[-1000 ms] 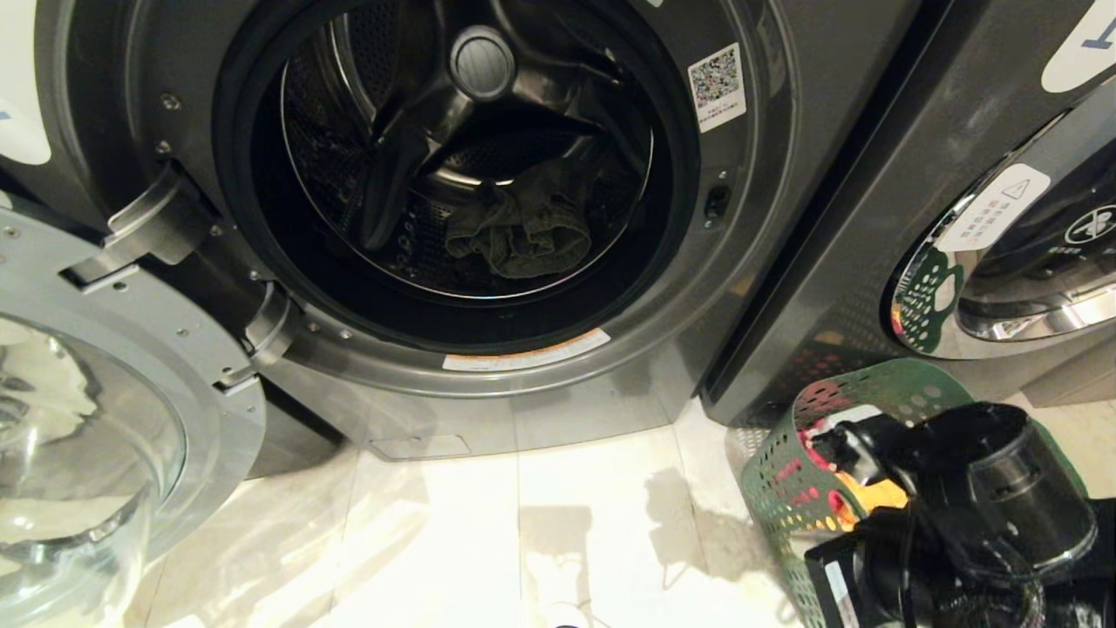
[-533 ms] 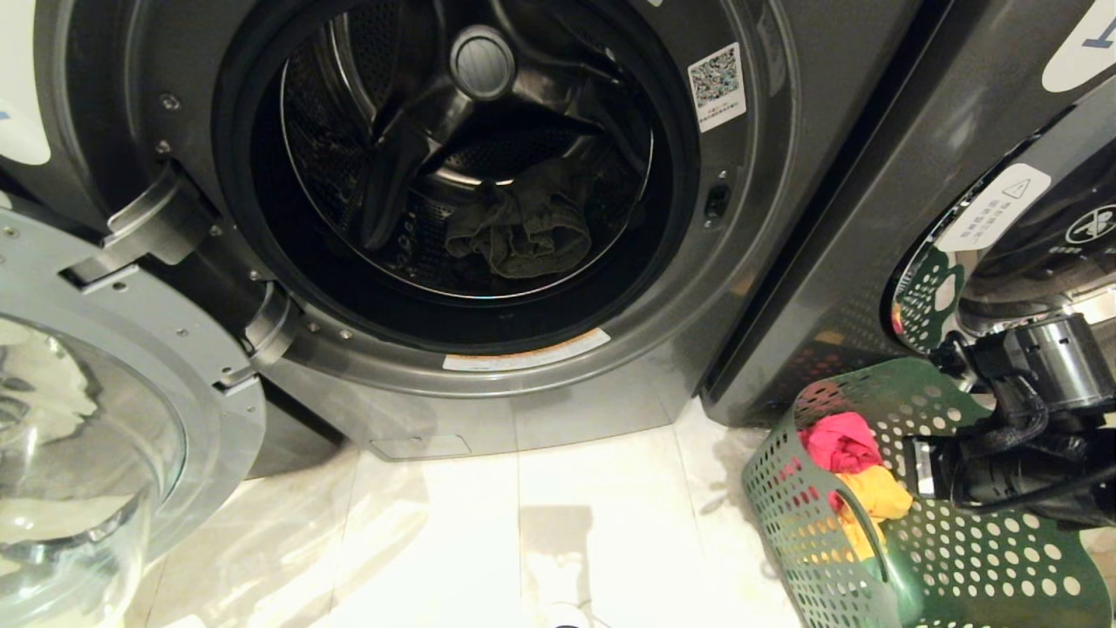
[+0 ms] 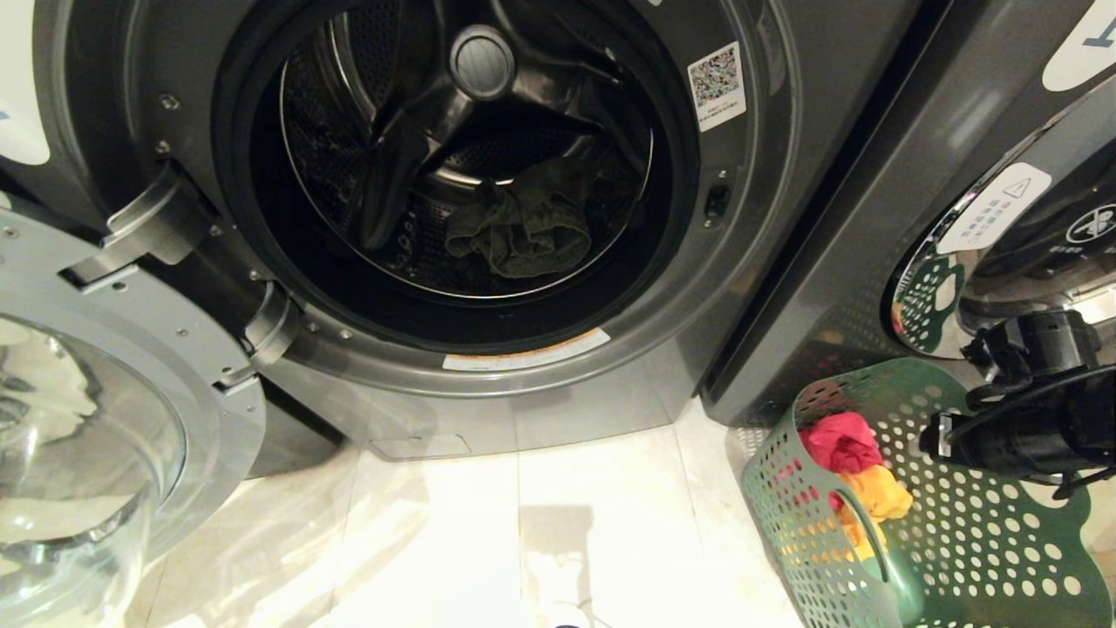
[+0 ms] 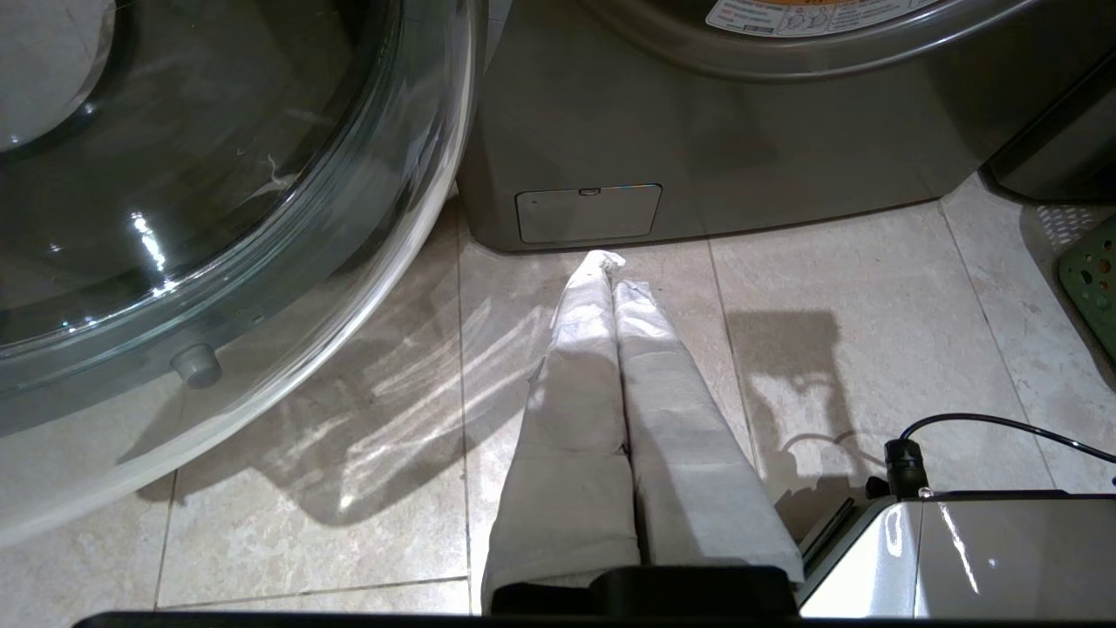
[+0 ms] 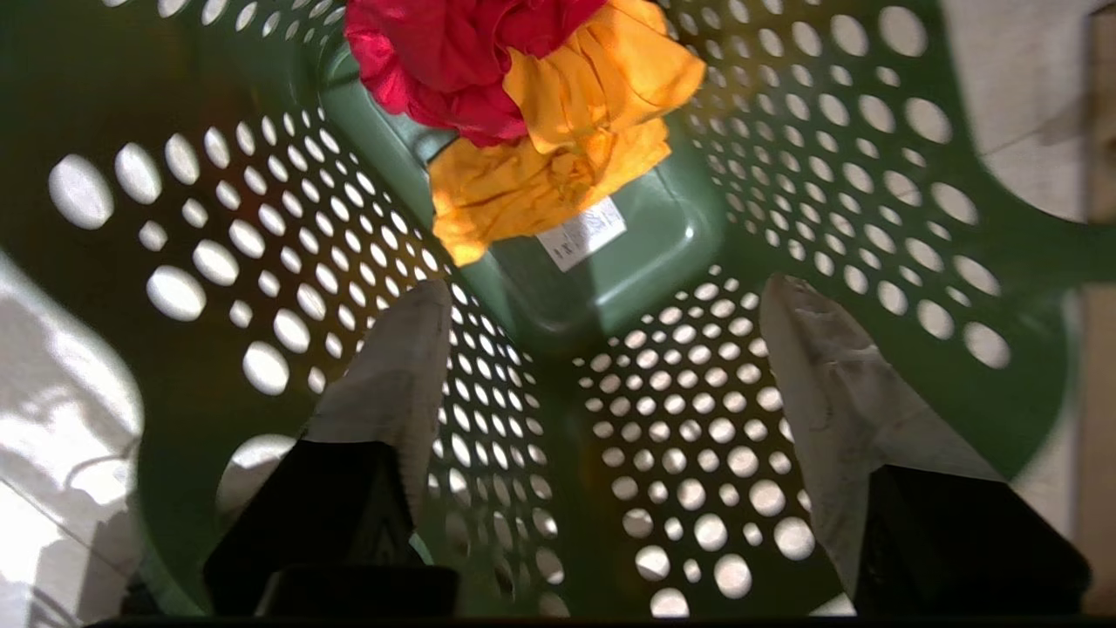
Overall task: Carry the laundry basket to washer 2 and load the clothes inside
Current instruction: Place the clothes into the washing machine
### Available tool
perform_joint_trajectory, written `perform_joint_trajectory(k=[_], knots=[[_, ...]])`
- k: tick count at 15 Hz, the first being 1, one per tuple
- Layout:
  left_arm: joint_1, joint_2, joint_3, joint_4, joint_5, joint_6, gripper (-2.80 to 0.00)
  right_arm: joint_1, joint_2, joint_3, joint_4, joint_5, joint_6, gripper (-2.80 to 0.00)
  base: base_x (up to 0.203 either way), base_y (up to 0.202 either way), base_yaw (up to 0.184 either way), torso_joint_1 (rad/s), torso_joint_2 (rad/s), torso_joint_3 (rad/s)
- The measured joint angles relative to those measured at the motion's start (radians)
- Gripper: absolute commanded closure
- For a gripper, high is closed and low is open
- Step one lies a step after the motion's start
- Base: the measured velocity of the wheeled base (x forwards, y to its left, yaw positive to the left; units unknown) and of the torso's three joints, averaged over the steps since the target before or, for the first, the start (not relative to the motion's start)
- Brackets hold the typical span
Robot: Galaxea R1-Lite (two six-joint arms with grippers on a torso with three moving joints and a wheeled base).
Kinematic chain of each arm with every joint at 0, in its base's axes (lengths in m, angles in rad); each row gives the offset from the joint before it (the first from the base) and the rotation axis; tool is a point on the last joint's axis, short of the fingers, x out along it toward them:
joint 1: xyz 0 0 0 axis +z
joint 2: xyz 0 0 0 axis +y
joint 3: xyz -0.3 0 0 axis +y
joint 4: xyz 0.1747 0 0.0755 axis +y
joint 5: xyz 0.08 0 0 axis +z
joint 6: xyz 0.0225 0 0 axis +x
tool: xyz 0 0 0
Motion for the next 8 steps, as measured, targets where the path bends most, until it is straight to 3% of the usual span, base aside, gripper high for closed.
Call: perform_joint_trajectory(k=[4,8], knots=[[0.000,0.000,0.000,0.000,0.000,0.000,0.00,-0.042,0.184,-0.013,-0.134,0.097,-0.023,-2.80,0.000,0.000,0.000,0.000,0.00,0.000],[0.000,0.000,0.000,0.000,0.000,0.000,0.00,-0.046,0.361,-0.015,-0.362,0.179,-0.057,-2.80,0.000,0.000,0.000,0.000,0.00,0.000]])
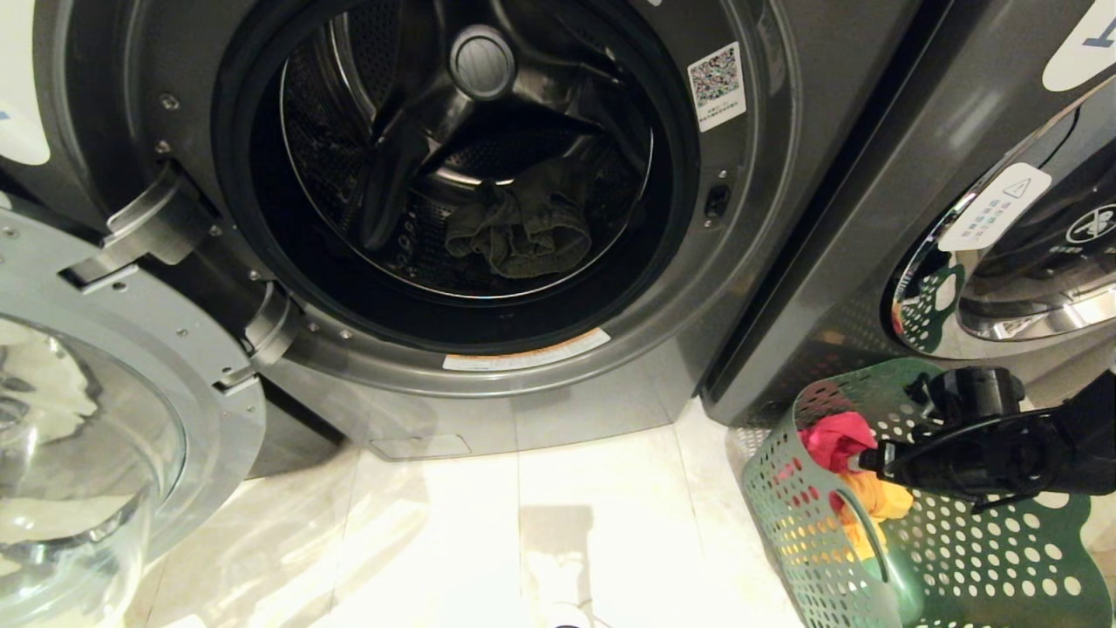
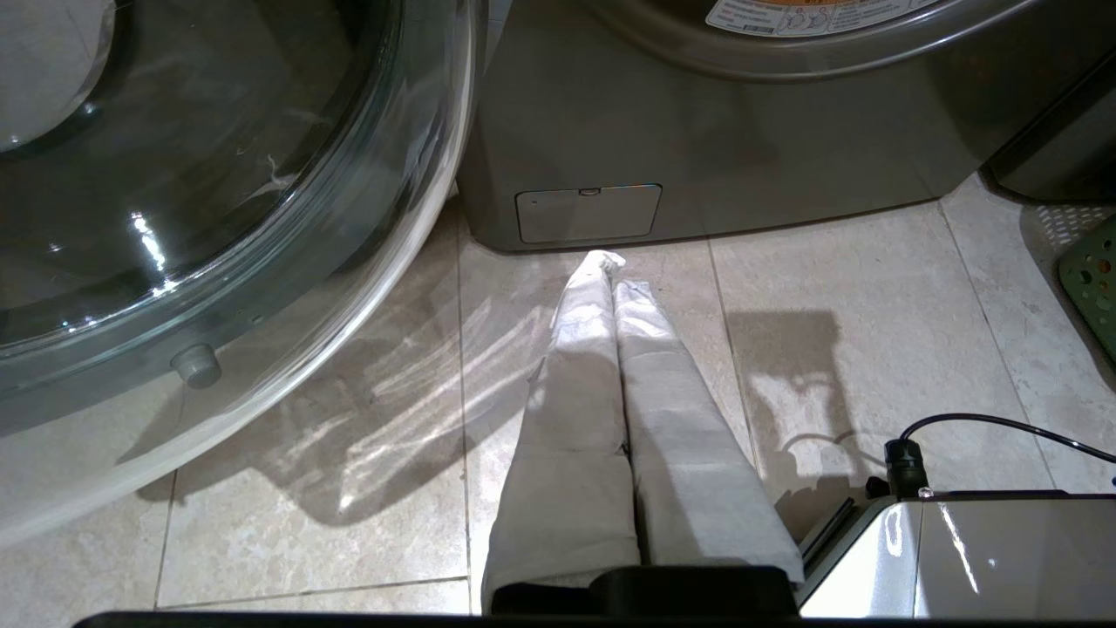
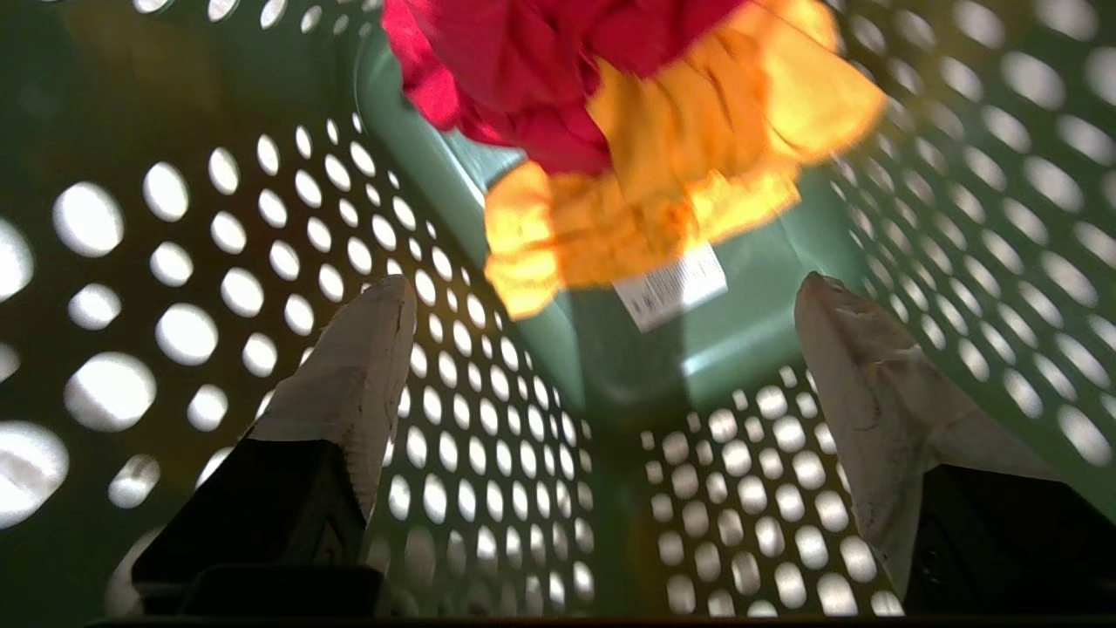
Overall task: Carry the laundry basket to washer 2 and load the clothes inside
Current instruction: Place the clothes into the washing machine
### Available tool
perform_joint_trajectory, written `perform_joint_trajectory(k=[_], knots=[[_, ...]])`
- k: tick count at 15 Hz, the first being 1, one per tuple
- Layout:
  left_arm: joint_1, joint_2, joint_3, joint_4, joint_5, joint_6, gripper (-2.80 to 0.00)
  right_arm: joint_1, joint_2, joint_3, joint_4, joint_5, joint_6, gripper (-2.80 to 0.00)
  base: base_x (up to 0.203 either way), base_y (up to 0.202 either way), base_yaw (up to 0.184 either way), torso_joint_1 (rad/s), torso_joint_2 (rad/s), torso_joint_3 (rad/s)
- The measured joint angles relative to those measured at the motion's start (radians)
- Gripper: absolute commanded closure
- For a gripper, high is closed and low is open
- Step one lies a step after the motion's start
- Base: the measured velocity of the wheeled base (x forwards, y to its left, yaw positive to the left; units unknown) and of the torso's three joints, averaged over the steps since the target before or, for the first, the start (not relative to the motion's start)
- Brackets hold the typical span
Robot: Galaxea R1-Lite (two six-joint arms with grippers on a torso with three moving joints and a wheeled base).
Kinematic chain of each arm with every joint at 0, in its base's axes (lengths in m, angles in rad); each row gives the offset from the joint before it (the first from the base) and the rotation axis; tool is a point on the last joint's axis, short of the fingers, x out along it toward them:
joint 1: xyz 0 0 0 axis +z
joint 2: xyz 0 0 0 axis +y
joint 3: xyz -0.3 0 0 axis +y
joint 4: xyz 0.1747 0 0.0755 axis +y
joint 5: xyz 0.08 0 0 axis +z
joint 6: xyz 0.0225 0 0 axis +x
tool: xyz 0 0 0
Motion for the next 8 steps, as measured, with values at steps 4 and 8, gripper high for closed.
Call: perform_joint_trajectory(k=[4,8], knots=[[0.000,0.000,0.000,0.000,0.000,0.000,0.00,-0.001,0.183,-0.045,-0.225,0.015,-0.094,-2.80,0.000,0.000,0.000,0.000,0.00,0.000],[0.000,0.000,0.000,0.000,0.000,0.000,0.00,-0.006,0.335,-0.189,-0.308,0.013,-0.121,-2.80,0.000,0.000,0.000,0.000,0.00,0.000]])
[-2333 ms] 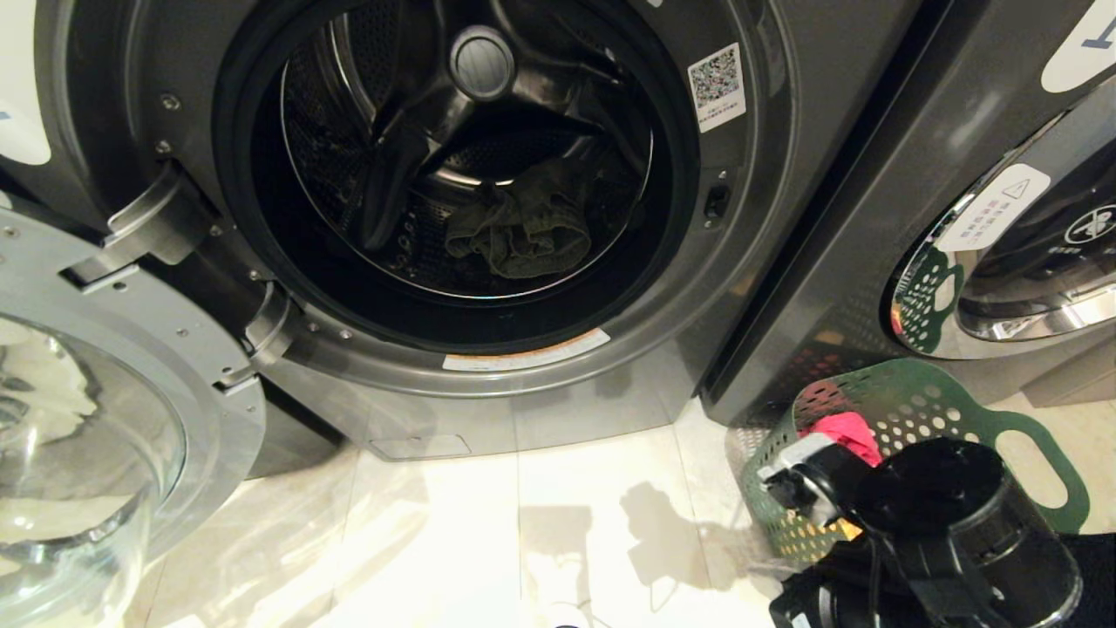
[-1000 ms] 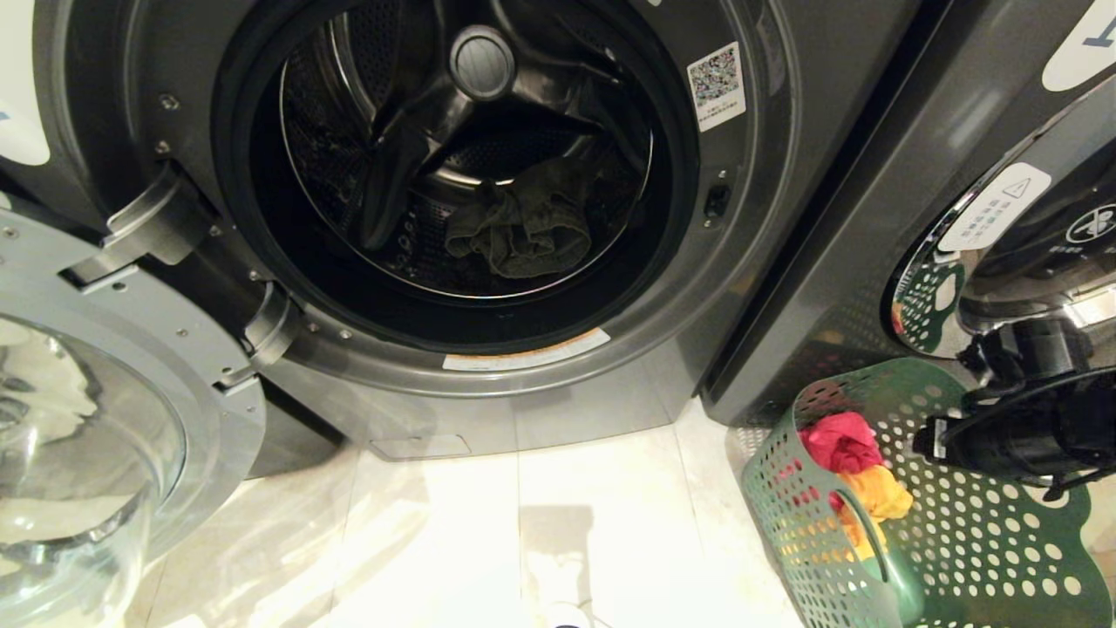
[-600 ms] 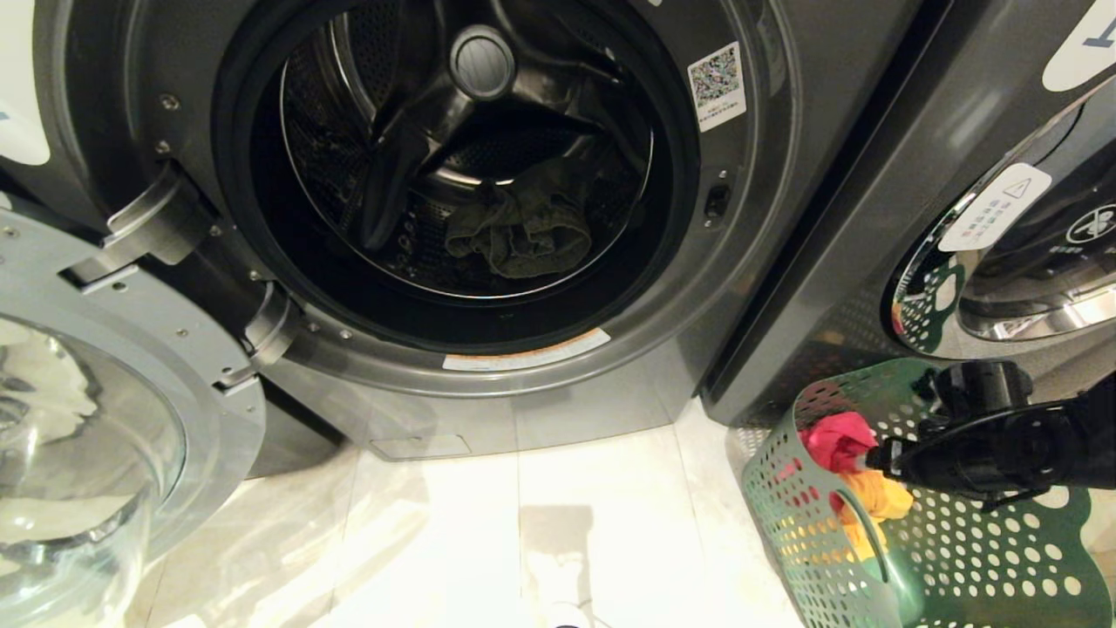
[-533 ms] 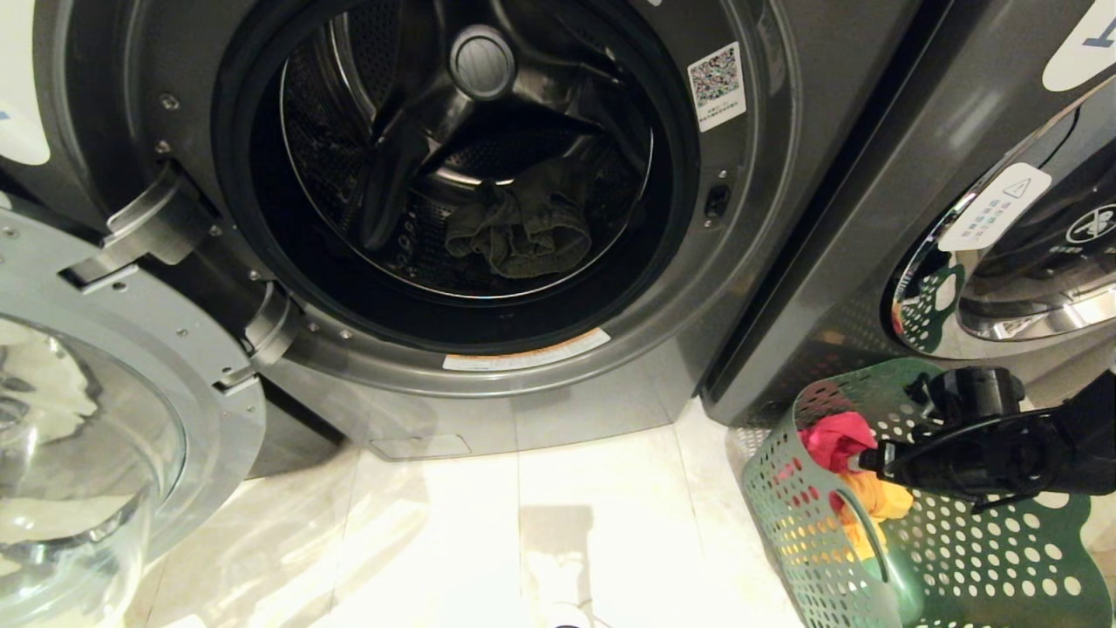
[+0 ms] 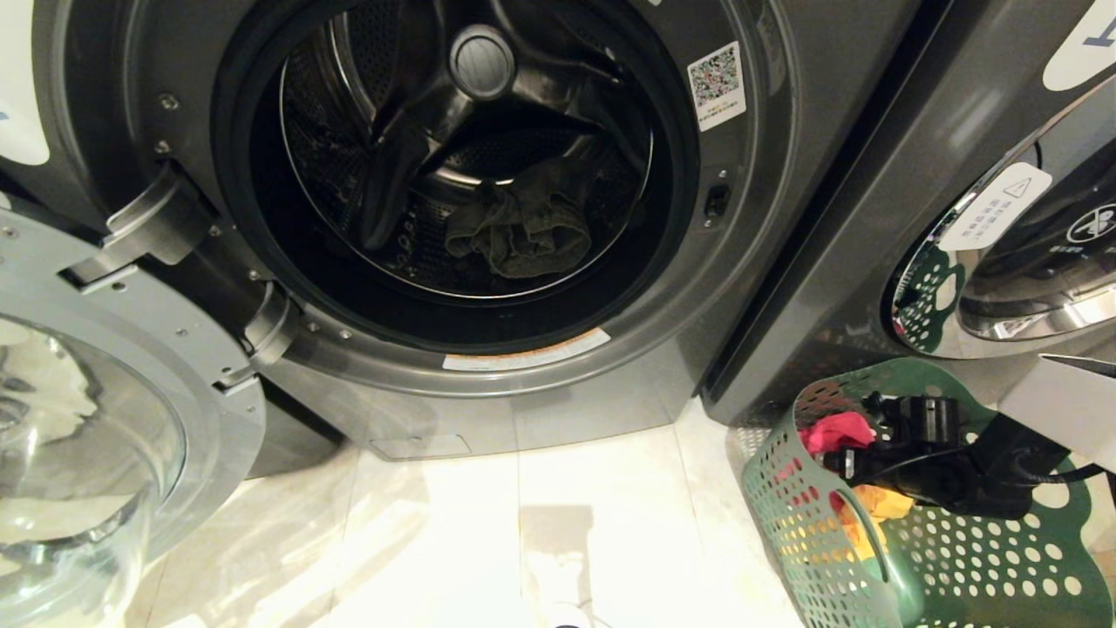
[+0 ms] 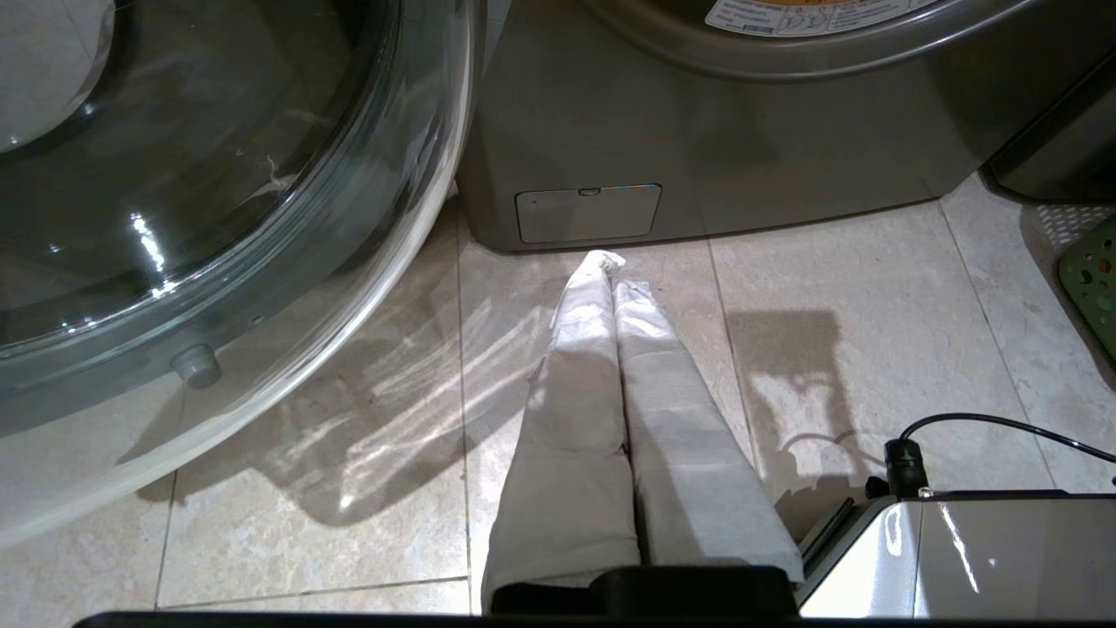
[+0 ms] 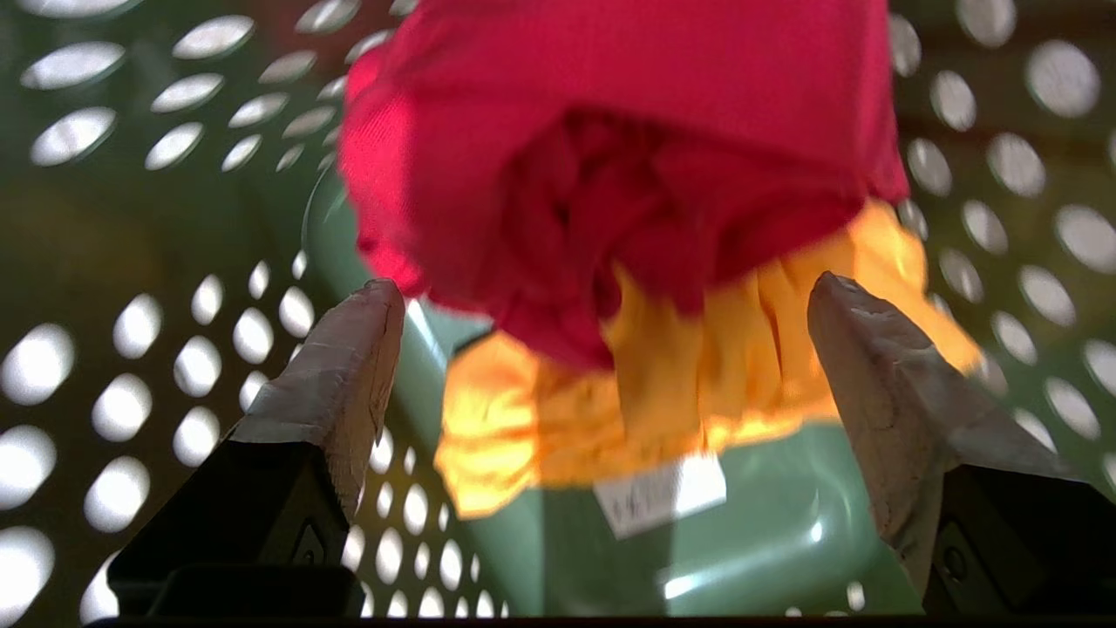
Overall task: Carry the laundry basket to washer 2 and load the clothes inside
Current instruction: Place the clothes into the washing machine
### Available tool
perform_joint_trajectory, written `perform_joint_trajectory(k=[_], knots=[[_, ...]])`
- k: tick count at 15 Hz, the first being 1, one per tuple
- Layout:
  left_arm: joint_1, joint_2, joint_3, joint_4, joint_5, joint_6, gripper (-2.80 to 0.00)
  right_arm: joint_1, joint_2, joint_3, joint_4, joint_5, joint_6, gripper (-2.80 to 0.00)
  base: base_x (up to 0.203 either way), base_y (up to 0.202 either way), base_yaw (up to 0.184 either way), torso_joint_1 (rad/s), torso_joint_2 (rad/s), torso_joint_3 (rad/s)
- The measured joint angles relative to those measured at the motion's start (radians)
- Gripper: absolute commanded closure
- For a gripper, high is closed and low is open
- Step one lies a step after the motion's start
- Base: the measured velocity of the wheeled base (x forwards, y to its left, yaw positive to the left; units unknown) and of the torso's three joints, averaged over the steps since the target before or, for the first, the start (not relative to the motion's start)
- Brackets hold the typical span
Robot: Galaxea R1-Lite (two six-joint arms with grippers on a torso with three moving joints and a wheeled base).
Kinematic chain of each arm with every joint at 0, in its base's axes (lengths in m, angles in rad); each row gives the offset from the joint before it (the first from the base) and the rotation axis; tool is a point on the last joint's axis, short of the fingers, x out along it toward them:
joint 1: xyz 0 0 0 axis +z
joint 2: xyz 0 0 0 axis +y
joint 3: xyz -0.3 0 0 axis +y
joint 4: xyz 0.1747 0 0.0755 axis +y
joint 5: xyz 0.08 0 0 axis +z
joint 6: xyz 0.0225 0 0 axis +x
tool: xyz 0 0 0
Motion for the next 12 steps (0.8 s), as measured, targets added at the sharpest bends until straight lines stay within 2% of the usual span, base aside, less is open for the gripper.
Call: perform_joint_trajectory(k=[6,7,12], knots=[[0.000,0.000,0.000,0.000,0.000,0.000,0.00,-0.007,0.148,-0.240,-0.002,-0.015,-0.025,-2.80,0.000,0.000,0.000,0.000,0.00,0.000],[0.000,0.000,0.000,0.000,0.000,0.000,0.00,-0.010,0.171,-0.270,-0.002,-0.023,-0.033,0.00,0.000,0.000,0.000,0.000,0.00,0.000],[0.000,0.000,0.000,0.000,0.000,0.000,0.00,-0.015,0.225,-0.310,-0.003,-0.027,-0.036,0.00,0.000,0.000,0.000,0.000,0.00,0.000]])
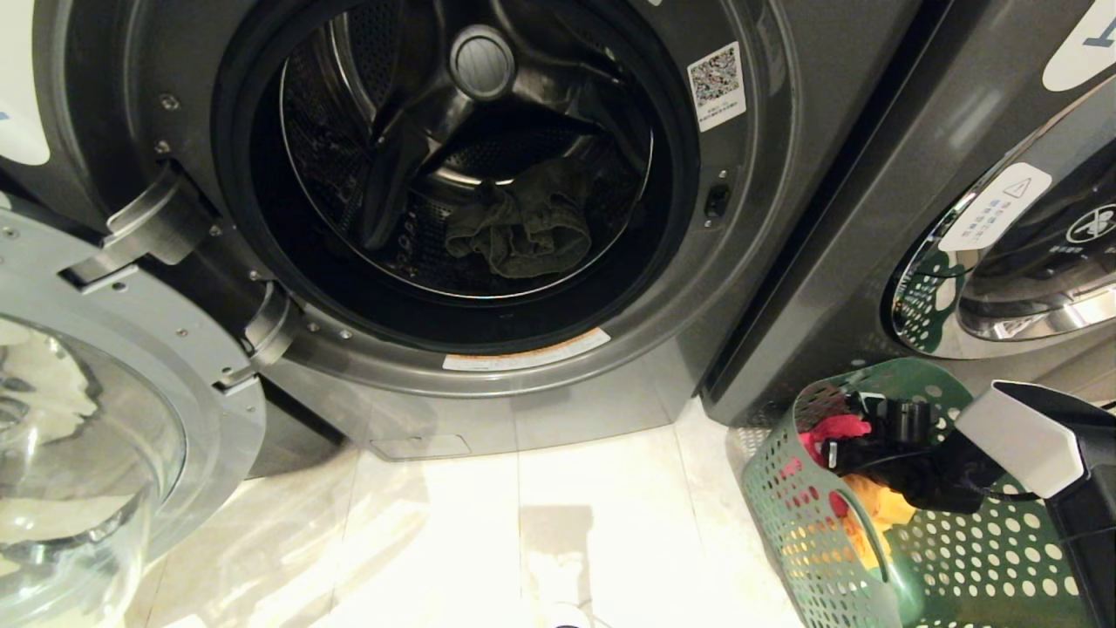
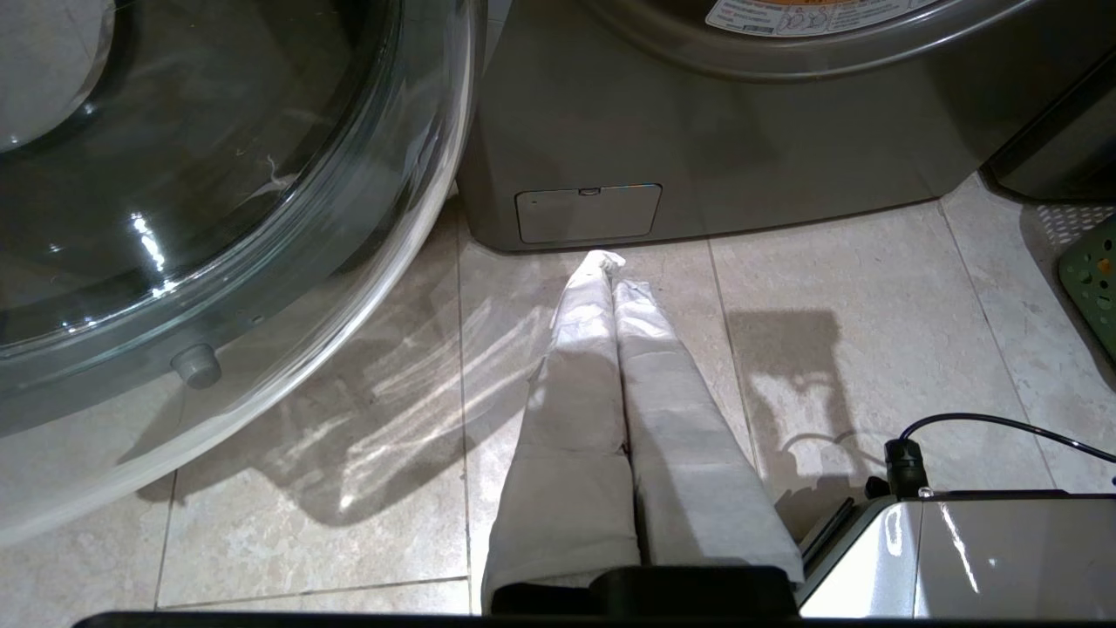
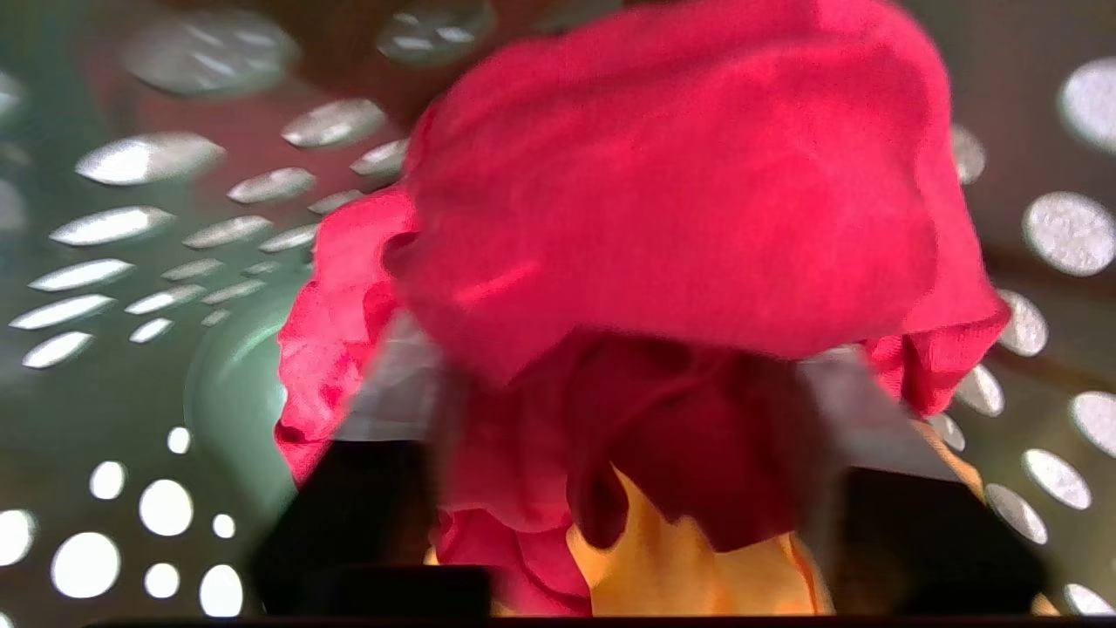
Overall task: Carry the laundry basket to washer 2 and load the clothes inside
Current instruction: Place the clothes into the washing machine
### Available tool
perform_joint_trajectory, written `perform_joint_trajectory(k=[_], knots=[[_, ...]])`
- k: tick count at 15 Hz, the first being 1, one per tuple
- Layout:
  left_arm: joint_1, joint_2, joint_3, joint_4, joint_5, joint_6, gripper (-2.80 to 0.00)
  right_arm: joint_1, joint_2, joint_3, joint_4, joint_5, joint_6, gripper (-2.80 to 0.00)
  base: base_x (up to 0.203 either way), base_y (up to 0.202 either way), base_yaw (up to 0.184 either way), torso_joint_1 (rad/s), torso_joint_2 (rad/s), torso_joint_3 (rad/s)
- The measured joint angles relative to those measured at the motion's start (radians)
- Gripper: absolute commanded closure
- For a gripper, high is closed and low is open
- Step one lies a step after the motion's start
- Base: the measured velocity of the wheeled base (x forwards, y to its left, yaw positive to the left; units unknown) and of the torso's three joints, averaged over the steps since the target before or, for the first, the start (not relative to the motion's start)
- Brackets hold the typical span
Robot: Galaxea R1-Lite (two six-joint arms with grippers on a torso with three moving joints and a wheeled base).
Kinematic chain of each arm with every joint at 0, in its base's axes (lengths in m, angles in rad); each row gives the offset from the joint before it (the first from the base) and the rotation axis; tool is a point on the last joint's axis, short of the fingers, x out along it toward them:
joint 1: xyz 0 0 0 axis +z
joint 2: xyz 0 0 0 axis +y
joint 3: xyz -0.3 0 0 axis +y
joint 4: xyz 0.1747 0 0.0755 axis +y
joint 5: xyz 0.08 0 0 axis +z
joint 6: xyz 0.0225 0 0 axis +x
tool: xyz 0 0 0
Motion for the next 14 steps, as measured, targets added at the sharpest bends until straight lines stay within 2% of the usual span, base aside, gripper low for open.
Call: perform_joint_trajectory(k=[7,10,14], knots=[[0.000,0.000,0.000,0.000,0.000,0.000,0.00,-0.003,-0.005,0.050,0.010,-0.002,-0.001,0.00,0.000,0.000,0.000,0.000,0.00,0.000],[0.000,0.000,0.000,0.000,0.000,0.000,0.00,-0.010,-0.099,0.166,0.035,-0.001,0.004,0.00,0.000,0.000,0.000,0.000,0.00,0.000],[0.000,0.000,0.000,0.000,0.000,0.000,0.00,-0.011,-0.350,0.395,0.047,0.003,0.008,0.00,0.000,0.000,0.000,0.000,0.00,0.000]])
